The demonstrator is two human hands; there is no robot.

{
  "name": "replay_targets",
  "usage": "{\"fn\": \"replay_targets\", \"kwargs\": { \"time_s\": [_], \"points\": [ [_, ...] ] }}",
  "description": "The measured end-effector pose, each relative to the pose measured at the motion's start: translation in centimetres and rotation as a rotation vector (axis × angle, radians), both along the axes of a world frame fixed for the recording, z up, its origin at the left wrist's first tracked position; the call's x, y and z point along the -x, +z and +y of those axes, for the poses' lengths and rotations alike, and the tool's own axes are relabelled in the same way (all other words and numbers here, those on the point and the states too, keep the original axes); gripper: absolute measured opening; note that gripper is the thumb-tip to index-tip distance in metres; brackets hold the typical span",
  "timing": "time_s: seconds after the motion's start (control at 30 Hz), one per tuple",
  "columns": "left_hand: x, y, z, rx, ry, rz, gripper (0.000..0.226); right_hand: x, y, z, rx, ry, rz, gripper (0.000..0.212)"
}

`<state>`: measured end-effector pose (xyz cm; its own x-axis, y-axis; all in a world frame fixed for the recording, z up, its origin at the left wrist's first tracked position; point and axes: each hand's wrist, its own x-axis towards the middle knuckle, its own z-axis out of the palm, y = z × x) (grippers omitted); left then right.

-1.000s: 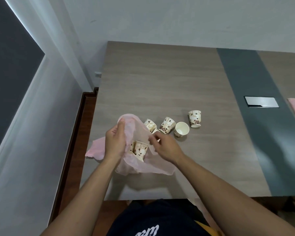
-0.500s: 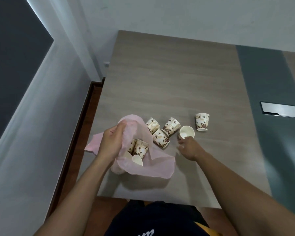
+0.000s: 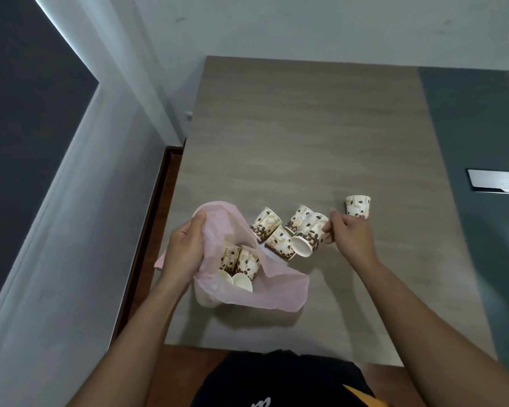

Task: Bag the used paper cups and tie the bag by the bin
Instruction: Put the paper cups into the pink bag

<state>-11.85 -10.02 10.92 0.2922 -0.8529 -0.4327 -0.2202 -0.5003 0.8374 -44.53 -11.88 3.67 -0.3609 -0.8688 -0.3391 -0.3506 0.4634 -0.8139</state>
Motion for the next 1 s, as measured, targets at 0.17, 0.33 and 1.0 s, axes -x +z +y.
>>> {"fn": "replay_targets", "kwargs": {
  "time_s": [0.17,0.33,1.0],
  "points": [
    [0.9,0.5,-0.9,0.022,-0.033,0.032,0.059,-5.4,3.8,0.7,-0.045,0.233,-0.456,0.046],
    [1.8,2.6,-0.8,0.018,-0.128,0.025,0.049,-11.6,4.0,2.3,-0.050,0.568,-0.387,0.038],
    [-0.2,2.4,0.2,-0.011,-0.071,0.173,0.035,-11.7,4.3,-0.4,0.028,0.541,0.059,0.030]
  ]
}}
